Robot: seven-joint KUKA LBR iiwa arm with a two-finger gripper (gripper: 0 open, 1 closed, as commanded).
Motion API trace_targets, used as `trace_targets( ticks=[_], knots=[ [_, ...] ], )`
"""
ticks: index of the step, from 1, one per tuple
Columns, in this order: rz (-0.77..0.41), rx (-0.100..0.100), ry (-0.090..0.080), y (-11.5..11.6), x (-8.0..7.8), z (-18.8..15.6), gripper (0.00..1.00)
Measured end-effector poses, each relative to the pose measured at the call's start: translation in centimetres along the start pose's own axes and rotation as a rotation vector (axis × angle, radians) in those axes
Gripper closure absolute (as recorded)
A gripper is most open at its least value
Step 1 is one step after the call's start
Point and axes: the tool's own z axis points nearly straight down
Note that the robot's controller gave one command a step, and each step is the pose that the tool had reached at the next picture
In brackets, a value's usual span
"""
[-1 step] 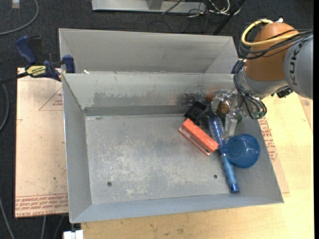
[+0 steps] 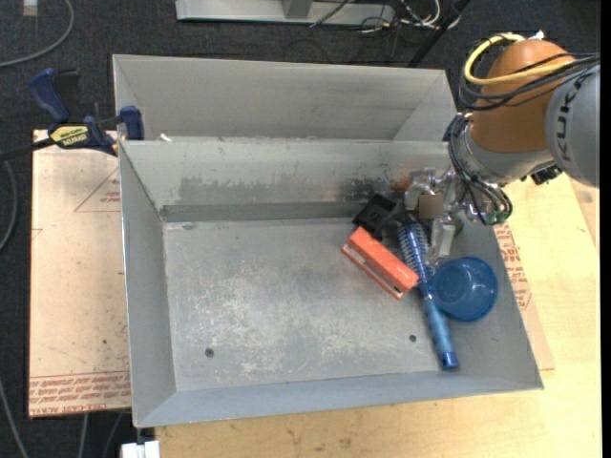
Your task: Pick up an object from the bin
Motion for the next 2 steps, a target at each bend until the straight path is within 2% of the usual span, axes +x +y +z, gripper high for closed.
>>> trace_targets(
  ticks=[1, 2],
  knots=[
    [-0.048, 0.002, -0.007, 0.2, 0.8, 1.0, 0.0],
    [-0.166, -0.001, 0.002, 0.5, 2.7, 4.0, 0.0]
  ],
)
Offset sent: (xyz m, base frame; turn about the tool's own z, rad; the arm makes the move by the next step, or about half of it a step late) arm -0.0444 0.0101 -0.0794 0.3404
